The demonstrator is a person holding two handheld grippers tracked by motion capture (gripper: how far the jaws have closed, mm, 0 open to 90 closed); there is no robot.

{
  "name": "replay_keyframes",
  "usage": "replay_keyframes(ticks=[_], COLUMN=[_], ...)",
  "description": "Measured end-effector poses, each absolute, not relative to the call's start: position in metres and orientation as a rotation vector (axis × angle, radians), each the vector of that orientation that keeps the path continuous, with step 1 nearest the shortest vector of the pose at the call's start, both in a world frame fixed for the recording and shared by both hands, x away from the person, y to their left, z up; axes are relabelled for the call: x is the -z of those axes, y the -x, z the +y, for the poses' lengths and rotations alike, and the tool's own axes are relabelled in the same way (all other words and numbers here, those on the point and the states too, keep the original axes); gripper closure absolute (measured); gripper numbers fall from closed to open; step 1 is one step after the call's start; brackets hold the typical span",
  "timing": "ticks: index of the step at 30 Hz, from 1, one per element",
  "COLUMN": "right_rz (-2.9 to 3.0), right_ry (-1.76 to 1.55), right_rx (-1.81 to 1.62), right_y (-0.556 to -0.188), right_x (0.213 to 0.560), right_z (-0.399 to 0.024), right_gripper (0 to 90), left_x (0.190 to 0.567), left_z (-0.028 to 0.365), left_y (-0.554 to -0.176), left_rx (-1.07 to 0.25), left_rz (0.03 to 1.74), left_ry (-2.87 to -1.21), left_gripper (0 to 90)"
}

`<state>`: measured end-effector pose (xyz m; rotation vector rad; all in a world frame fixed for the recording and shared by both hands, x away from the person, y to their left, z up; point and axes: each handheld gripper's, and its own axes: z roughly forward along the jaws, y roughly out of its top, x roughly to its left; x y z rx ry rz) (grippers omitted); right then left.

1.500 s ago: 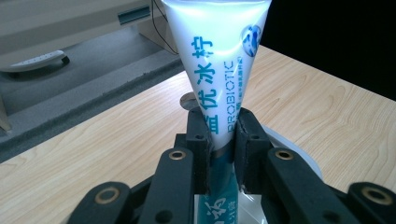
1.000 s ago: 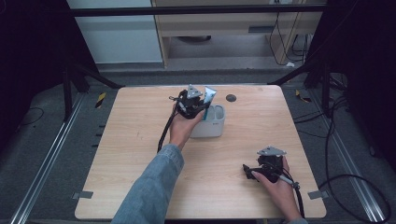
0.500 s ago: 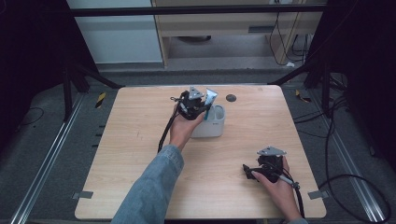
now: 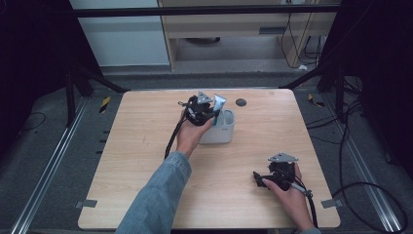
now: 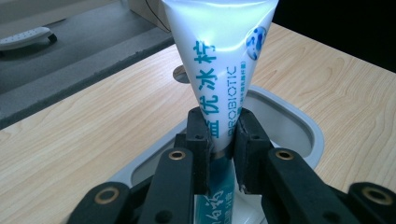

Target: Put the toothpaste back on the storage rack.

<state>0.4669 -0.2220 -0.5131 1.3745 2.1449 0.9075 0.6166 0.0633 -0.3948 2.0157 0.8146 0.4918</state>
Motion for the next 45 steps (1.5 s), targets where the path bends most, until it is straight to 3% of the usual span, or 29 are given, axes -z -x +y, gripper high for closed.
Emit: replay_keyframes(ticks=[45], right_rz=[2.144], right_ry=[-1.390], right_rx=[-0.914], right_y=[-0.467], right_x=[0.512], right_z=[-0.221], right_gripper=[0.4], left_x=[0.393], left_z=[0.051], left_y=[-0.627], left_rx=[-0.453], left_rz=[0.903], left_ry=[-2.058], left_gripper=[76.8])
